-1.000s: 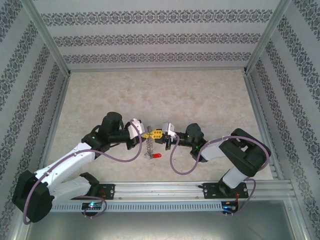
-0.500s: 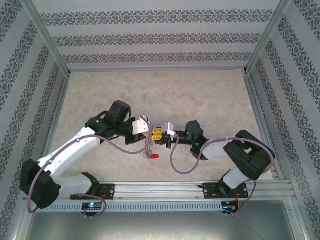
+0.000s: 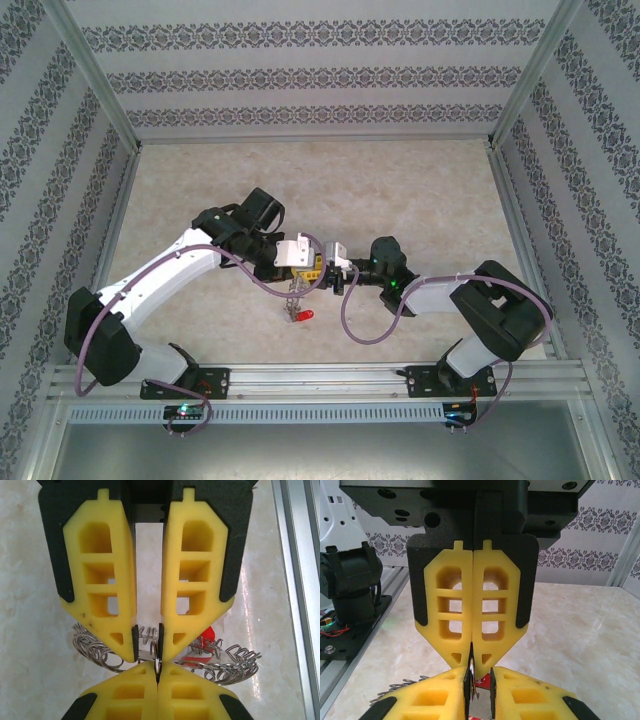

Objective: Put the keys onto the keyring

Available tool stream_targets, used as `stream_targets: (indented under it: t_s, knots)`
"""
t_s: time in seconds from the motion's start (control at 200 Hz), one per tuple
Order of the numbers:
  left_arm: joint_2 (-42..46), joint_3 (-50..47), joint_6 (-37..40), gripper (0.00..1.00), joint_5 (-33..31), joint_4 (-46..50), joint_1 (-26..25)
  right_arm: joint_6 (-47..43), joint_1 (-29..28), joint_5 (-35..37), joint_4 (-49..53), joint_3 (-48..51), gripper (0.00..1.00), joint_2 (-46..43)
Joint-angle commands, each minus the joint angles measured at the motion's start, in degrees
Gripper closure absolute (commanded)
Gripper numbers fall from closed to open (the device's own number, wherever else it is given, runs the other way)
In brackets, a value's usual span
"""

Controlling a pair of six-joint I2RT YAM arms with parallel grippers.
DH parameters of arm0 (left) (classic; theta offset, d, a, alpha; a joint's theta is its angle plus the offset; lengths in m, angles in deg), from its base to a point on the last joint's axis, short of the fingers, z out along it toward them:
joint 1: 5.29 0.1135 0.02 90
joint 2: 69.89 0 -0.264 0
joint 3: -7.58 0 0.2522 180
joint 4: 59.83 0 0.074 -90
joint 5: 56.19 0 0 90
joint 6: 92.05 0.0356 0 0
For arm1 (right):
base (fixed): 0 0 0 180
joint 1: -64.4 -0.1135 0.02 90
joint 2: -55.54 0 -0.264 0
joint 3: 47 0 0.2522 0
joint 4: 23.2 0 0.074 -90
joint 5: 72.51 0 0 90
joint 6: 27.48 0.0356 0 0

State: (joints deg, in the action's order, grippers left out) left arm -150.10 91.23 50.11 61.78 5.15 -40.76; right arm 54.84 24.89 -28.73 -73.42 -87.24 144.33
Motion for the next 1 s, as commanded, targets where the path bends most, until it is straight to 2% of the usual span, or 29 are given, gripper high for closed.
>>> stream_targets:
  t_s: [0.0,0.26,0.42,0.475,0.595,0.774,0.859,0.999]
  knots:
    - [0.3,1.8,0.3,1.00,0.5,1.3,-0.7,0.4,-0.1,-1.3,-0.7,-1.1,0.82,0.8]
    - [0.1,3.4,-2.7,1.00,-0.7,0.7,-0.7,1.7,-0.2,-0.2,-2.5,-0.5,0.84,1.7]
    - [0.9,3.4,-4.1,1.00,0.6,-0.6,-0.7,2.5,-0.2,0.0,-3.5,-0.6,1.00,1.9]
    - [1.2,2.9,-4.4,1.00,0.7,-1.0,-0.7,3.3,-0.2,-0.1,-5.4,-0.3,1.00,1.9]
    - [3.1,0.0,-6.5,0.86,0.1,-3.8,-0.3,4.6,0.0,0.1,-8.7,0.5,1.00,1.7]
    - [10.0,-8.1,-13.8,0.76,-3.4,-13.1,1.2,7.2,1.0,2.7,-15.1,2.8,1.00,1.9]
    - [15.1,-13.8,-18.0,0.67,-3.0,-20.8,1.7,7.5,1.2,2.7,-15.4,2.8,1.00,2.0]
    - [19.8,-20.7,-24.3,0.64,-1.2,-32.0,1.8,7.7,1.1,2.4,-15.4,2.5,1.00,2.1]
